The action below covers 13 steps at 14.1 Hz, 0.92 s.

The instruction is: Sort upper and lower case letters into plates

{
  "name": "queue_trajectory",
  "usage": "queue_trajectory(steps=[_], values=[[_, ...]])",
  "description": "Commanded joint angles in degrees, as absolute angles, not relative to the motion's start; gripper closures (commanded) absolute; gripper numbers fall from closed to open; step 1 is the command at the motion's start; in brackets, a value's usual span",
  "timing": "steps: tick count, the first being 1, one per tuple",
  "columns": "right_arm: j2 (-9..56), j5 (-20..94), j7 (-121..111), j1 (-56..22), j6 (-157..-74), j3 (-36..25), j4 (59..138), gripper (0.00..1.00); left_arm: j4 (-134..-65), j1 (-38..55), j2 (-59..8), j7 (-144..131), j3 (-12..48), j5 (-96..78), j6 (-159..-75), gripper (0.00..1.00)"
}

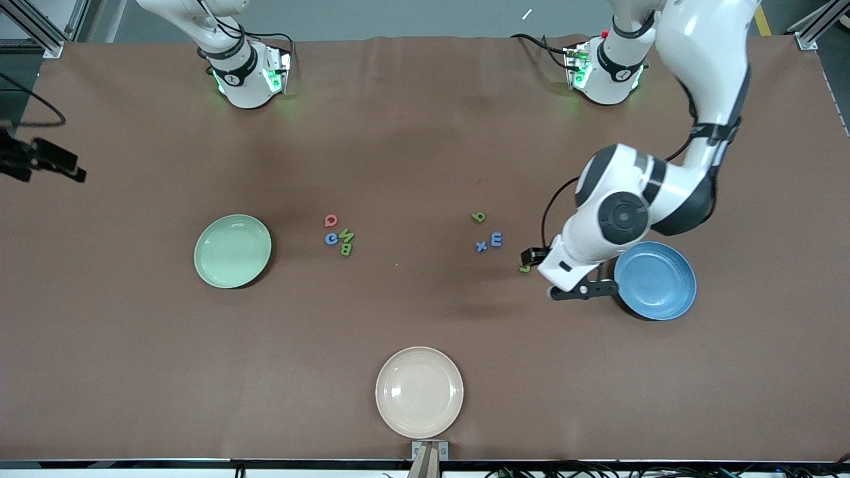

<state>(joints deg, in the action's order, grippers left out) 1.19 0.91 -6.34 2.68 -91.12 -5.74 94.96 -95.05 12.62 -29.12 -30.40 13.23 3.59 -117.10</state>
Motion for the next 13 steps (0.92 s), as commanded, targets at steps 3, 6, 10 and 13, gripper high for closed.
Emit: queue_trajectory(steps=[3, 6, 10, 13], values=[[9.2, 1.7, -4.8, 3.0, -89.9, -5.1, 90.8, 0.00, -98.6, 13.9, -32.6, -30.9, 13.2, 5.2, -123.0, 0.00], [9.1, 8.8, 4.0, 2.1, -91.0, -4.7, 94.6, 0.00, -100.9, 14.6, -34.1, -30.9, 13.1, 5.3, -127.4, 0.04], [8.3, 10.6, 9.0, -4.0, -104.2, -4.7, 105.8, 0.00, -101.2, 14.9, -36.7, -31.0, 13.2, 9.0, -129.5, 0.17], [8.3, 10.6, 17.1, -11.8, -117.2, -4.7, 116.2, 0.00, -101.2, 14.9, -37.6, -31.0, 13.1, 9.1, -130.5, 0.28]])
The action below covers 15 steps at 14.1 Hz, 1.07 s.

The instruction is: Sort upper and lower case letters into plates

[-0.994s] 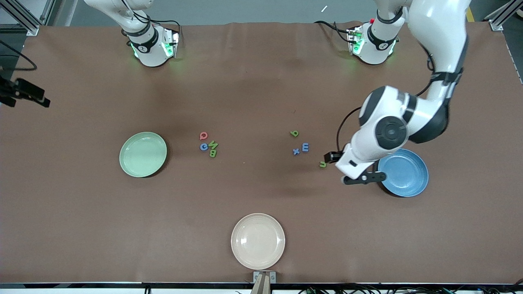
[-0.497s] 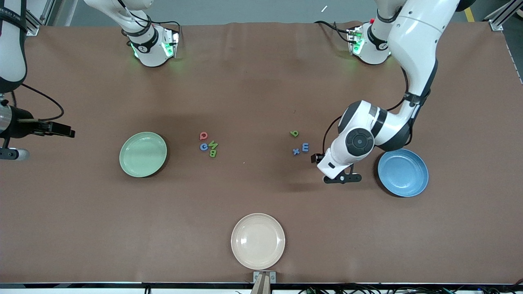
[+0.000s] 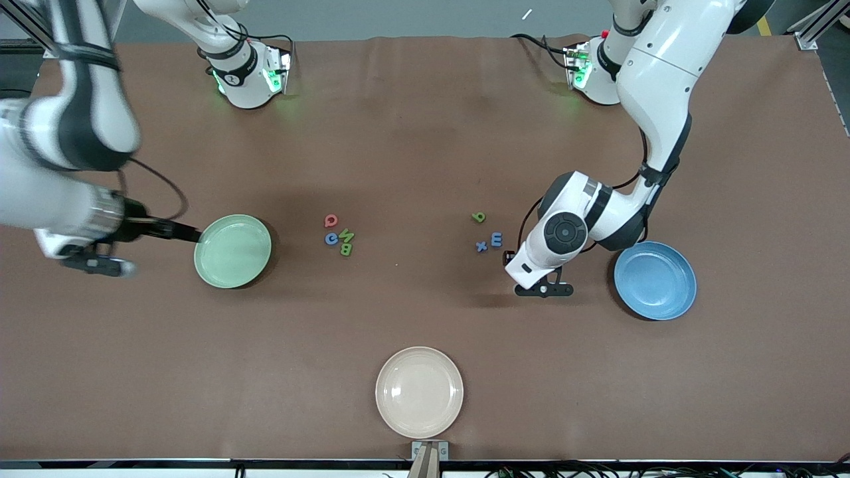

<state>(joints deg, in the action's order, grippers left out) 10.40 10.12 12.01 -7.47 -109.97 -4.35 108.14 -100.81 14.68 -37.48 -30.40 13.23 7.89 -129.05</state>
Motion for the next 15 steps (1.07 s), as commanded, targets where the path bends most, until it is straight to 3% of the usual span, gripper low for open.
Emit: queue_trajectory(steps=[1, 4, 8, 15], values=[[8.3, 10.6, 19.6, -14.4, -121.7, -4.8, 119.2, 0.00, -101.2, 14.9, -37.8, -31.0, 13.1, 9.1, -131.8, 0.31], [11.5, 10.5, 28.9, -22.3, -134.1, -4.8, 124.4, 0.00, -101.3, 14.9, -38.6, -31.1, 13.2, 9.1, -133.9, 0.36], [17.2, 9.9, 34.2, -29.2, -142.8, -5.0, 127.1, 0.00, -101.6, 14.9, -38.6, -31.1, 13.1, 9.2, -134.1, 0.44], [18.5, 9.9, 34.4, -32.7, -145.4, -4.9, 132.1, 0.03, -102.0, 14.9, -38.6, -30.9, 13.1, 10.1, -134.3, 0.57]])
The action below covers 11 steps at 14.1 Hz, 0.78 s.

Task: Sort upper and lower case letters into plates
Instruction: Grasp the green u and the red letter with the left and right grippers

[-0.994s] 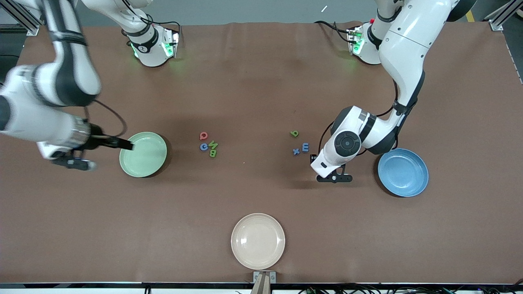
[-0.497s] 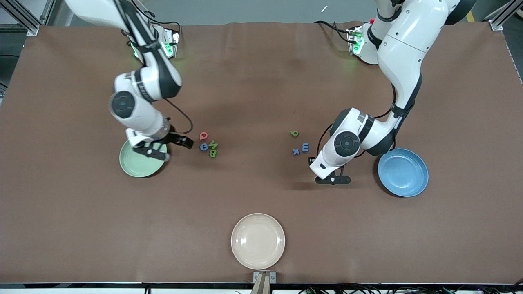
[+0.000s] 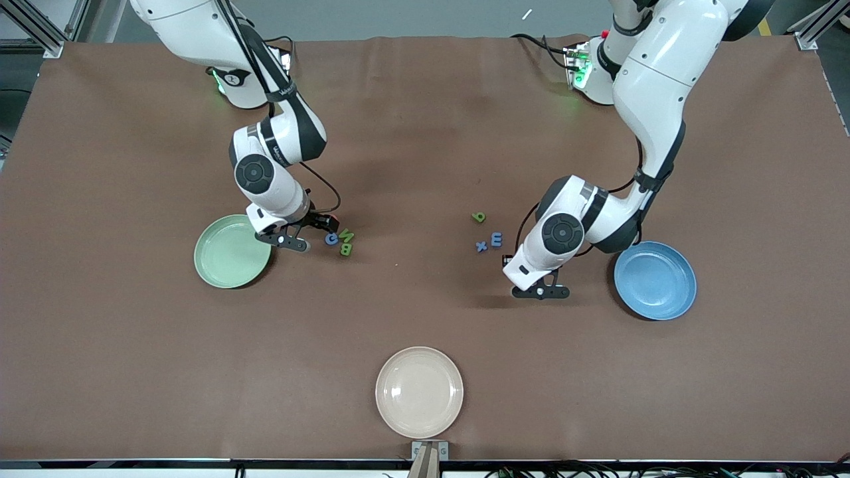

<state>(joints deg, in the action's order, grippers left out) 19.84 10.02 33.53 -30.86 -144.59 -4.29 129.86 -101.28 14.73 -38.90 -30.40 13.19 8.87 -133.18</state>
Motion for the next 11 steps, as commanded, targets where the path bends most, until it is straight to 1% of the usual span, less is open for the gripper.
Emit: queue_trajectory(steps=[1, 3, 4, 8, 11], values=[[18.9, 9.9, 34.6, -32.7, -145.5, -4.8, 132.4, 0.03, -102.0, 14.9, -38.6, -31.0, 13.1, 10.1, -134.3, 0.59], [19.6, 9.9, 34.6, -33.0, -145.5, -4.8, 132.3, 0.03, -102.0, 14.9, -38.6, -31.0, 13.1, 10.2, -134.6, 0.63], [20.0, 9.9, 34.6, -33.5, -145.7, -4.8, 132.3, 0.06, -102.0, 15.1, -38.6, -31.0, 13.0, 10.7, -135.1, 0.65], [22.2, 10.0, 34.7, -35.2, -148.0, -4.8, 131.9, 0.21, -102.0, 15.1, -38.0, -35.1, 13.1, 12.4, -135.1, 0.83], [23.8, 10.2, 35.0, -35.2, -150.7, -4.8, 131.8, 0.27, -102.0, 14.3, -35.4, -35.0, 13.3, 12.4, -134.1, 0.87]])
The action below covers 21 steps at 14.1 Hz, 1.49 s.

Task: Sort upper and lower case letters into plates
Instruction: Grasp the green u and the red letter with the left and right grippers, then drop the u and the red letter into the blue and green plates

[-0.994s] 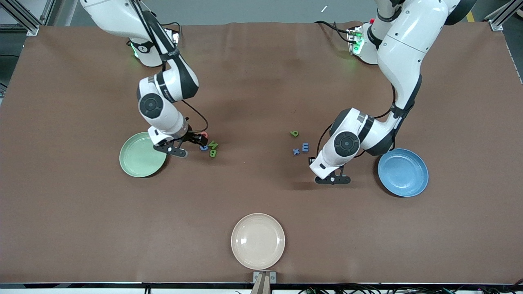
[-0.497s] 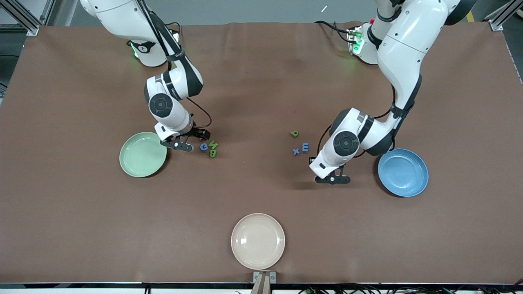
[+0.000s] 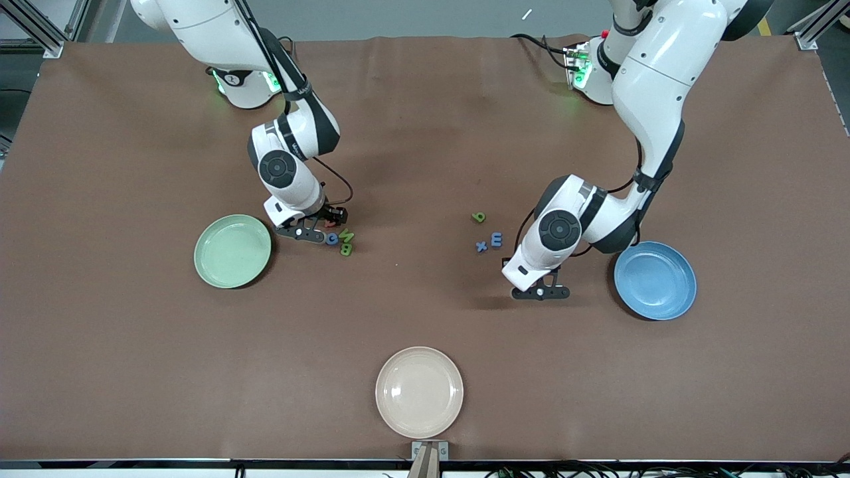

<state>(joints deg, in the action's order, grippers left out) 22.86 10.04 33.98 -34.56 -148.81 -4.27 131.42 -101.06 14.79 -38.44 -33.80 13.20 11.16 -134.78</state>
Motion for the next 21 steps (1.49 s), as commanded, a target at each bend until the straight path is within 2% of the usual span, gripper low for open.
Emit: queue_trajectory(steps=[1, 4, 7, 8, 10, 13, 15, 21], values=[[23.8, 10.2, 35.0, -35.2, -150.7, -4.8, 131.7, 0.30, -102.4, 14.2, -34.1, -34.5, 13.3, 12.4, -133.1, 0.88], [23.8, 10.4, 35.2, -35.2, -150.3, -4.8, 131.7, 0.53, -103.4, 11.7, -29.5, -31.6, 13.4, 12.5, -127.5, 0.90], [23.8, 10.4, 37.0, -35.2, -149.9, -4.8, 131.7, 0.90, -108.2, 7.0, -24.3, -23.0, 13.4, 12.5, -125.6, 0.90], [23.7, 10.4, 37.0, -34.9, -149.9, -4.8, 131.6, 0.98, -109.6, 5.1, -23.0, -19.9, 13.4, 12.5, -125.6, 0.90], [22.9, 10.4, 36.3, -34.3, -148.9, -5.2, 130.0, 1.00, -111.1, 1.5, -22.2, -14.8, 13.3, 12.5, -125.7, 0.90], [21.9, 10.0, 32.1, -28.6, -133.7, -5.3, 121.6, 1.00, -112.5, -4.0, -22.1, -6.7, 13.3, 12.7, -126.0, 0.90], [21.4, 9.8, 27.4, -25.2, -126.6, -5.3, 117.5, 1.00, -112.4, -7.0, -22.4, -1.9, 13.3, 12.7, -126.2, 0.90], [20.9, 8.5, 3.5, -11.2, -125.9, -5.4, 117.6, 1.00, -112.3, -14.0, -26.0, 1.9, 13.3, 20.2, -131.0, 0.90]])
